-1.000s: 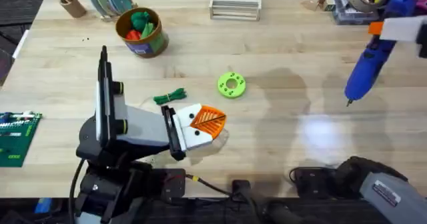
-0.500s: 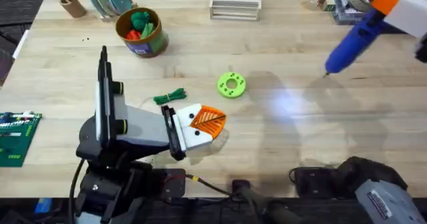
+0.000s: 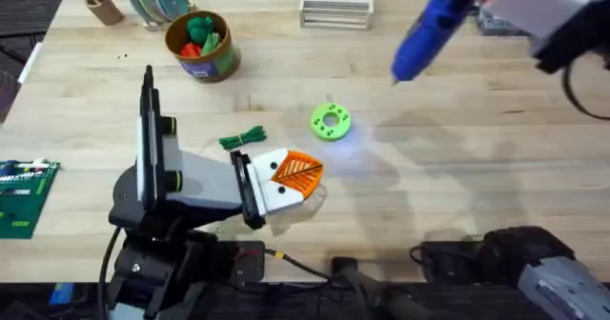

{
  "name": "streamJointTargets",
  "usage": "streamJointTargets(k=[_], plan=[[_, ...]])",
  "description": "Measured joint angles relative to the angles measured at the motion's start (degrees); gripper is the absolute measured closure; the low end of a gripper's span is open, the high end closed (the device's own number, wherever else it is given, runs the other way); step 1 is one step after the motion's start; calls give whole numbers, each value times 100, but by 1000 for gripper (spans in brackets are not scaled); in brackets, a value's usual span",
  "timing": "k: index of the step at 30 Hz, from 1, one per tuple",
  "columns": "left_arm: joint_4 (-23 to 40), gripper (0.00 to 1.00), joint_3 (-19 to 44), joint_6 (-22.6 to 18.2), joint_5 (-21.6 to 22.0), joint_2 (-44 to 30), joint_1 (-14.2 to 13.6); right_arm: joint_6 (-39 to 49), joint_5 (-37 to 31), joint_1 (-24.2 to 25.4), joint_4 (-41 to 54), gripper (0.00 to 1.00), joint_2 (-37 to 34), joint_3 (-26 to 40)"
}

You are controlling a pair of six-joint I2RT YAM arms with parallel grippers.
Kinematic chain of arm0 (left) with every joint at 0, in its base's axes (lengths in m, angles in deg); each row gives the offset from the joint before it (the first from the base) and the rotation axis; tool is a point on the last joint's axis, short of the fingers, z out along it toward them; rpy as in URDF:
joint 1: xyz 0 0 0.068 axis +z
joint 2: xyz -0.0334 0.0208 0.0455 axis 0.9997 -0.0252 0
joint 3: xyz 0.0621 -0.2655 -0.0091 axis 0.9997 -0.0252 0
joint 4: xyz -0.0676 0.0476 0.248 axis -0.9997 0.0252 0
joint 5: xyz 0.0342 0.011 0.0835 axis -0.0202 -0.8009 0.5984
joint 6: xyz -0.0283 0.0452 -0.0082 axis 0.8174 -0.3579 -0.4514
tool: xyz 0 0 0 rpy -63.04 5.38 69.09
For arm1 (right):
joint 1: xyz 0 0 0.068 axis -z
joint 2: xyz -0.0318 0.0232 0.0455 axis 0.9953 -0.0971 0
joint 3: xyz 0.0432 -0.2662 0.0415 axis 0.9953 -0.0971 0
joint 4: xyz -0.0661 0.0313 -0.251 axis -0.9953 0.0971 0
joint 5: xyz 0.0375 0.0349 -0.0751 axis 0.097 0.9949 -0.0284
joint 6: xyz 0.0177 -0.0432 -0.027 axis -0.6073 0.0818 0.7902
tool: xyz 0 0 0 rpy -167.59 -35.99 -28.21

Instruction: Pick up the gripper from the table and insert it into the empty holder that is missing its gripper. Then pick up a screw, insert it into the mounting hole, and use the screwdriver to tighten it. Finally, clean up the table by picking up the vegetable and placing it into the bucket.

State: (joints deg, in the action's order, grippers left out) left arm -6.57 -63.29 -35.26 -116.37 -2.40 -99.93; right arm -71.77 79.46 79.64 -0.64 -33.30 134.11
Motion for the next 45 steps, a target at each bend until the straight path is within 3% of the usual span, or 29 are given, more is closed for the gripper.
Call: streamJointTargets(k=[10, 16, 22, 29, 45], plan=[[0, 985, 0, 2, 0, 0, 0, -51, 12, -1855, -1970, 884, -976, -2], [0, 985, 0, 0, 0, 0, 0, -172, -381, -2950, -3100, 888, -1628, -2], [0, 985, 0, 1, 1, 0, 0, -237, -606, -3666, -3394, 891, -1998, -2], [0, 985, 0, 2, 0, 0, 0, -471, -634, -4053, -3183, 895, -2013, -2], [0, 985, 0, 1, 0, 0, 0, -556, -652, -4069, -2360, 901, -1678, -2]])
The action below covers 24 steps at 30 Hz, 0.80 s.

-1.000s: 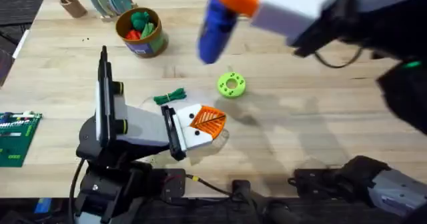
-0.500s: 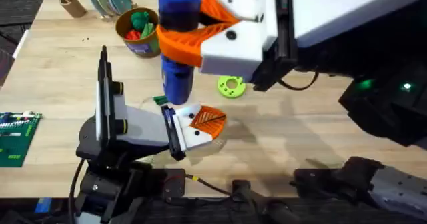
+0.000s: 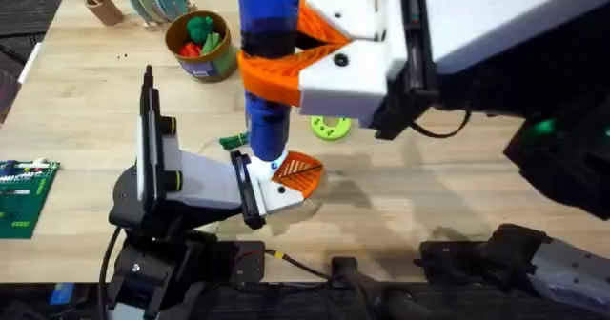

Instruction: Pick up the gripper from the table and insert it into the empty holder that is missing its gripper. Then pick up a screw, insert it into the mounting hole, and use the screwdriver to tighten it. Finally, clean up the table by picking up the vegetable and placing it into the bucket.

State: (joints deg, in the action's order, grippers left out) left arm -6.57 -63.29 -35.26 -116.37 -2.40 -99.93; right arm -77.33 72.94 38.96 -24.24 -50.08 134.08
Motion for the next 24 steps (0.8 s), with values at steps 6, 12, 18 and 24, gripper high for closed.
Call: streamJointTargets(k=[6, 12, 18, 24], plan=[[0, 985, 0, -1, 1, 1, 0, 12, -7, 0, 248, 903, 113, 0], [0, 985, 0, -1, 0, 0, 0, 170, -104, 0, 278, 907, -28, 0], [0, 985, 0, -1, 0, 2, 0, 225, -216, 0, 245, 910, -110, 0], [0, 985, 0, -1, 0, 0, 0, 163, -219, 0, 136, 911, -110, 0]])
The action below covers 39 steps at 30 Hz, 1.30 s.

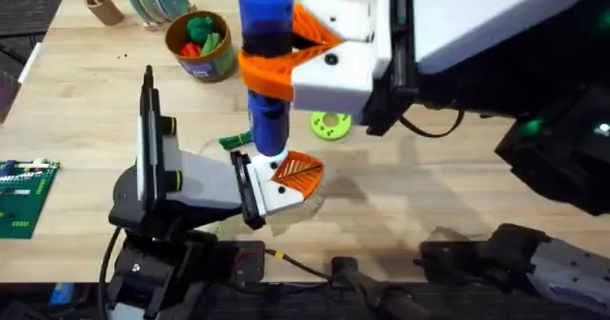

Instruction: Pick up the gripper from the table and insert it into the empty holder that is missing its gripper. Then pick up a screw, insert it into the mounting hole, and use the screwdriver to tighten it. Finally, clean up the table by picking up the vegetable and placing it into the bucket.

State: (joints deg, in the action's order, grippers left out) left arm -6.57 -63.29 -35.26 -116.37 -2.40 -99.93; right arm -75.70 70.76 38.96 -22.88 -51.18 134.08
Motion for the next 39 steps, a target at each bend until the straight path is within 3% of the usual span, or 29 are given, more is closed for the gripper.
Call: streamJointTargets(k=[39], plan=[[4, 985, 0, 2, -22, 0, 0, -240, -41, 4, 353, 925, 0, 0]])
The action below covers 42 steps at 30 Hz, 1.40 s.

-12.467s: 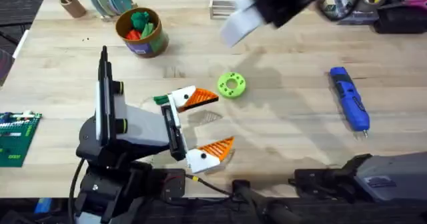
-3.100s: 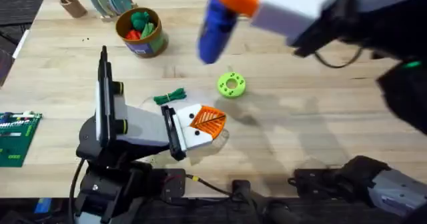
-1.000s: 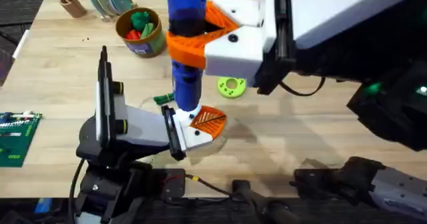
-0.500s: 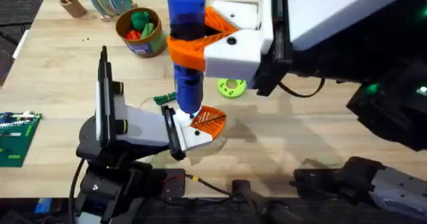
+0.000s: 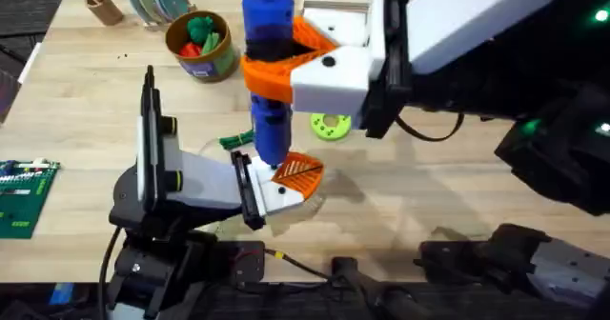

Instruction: Pick up the gripper from the table and insert it into the empty holder that is missing its gripper. Then pick up a screw, insert it into the mounting hole, and use the screwdriver to tighten it. Finally, clean up the table by picking up the vegetable and placing it into the bucket.

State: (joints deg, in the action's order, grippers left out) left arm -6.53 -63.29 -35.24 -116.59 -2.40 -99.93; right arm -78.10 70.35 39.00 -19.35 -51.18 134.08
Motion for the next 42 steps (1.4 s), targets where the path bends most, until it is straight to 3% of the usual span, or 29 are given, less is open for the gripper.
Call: streamJointTargets(k=[11, 19, 24, 29, 35, 42], plan=[[7, 985, 0, 11, -46, 0, 0, 44, -36, 2, 54, 928, 2, 0], [4, 985, 0, 2, -46, 0, 0, 86, -12, 67, -900, 932, 32, -2], [4, 985, 0, 2, -46, 0, 0, 105, 6, 486, -1051, 934, 443, -2], [4, 985, 0, 2, -46, 0, 0, 525, -97, 965, -387, 935, 524, -2], [4, 985, 0, 2, -46, 2, 0, 2365, -1550, 1587, 1054, 937, 93, -2], [2, 985, 0, 2, -46, 0, 0, 4808, -3467, 2112, 1265, 938, -1101, -2]])
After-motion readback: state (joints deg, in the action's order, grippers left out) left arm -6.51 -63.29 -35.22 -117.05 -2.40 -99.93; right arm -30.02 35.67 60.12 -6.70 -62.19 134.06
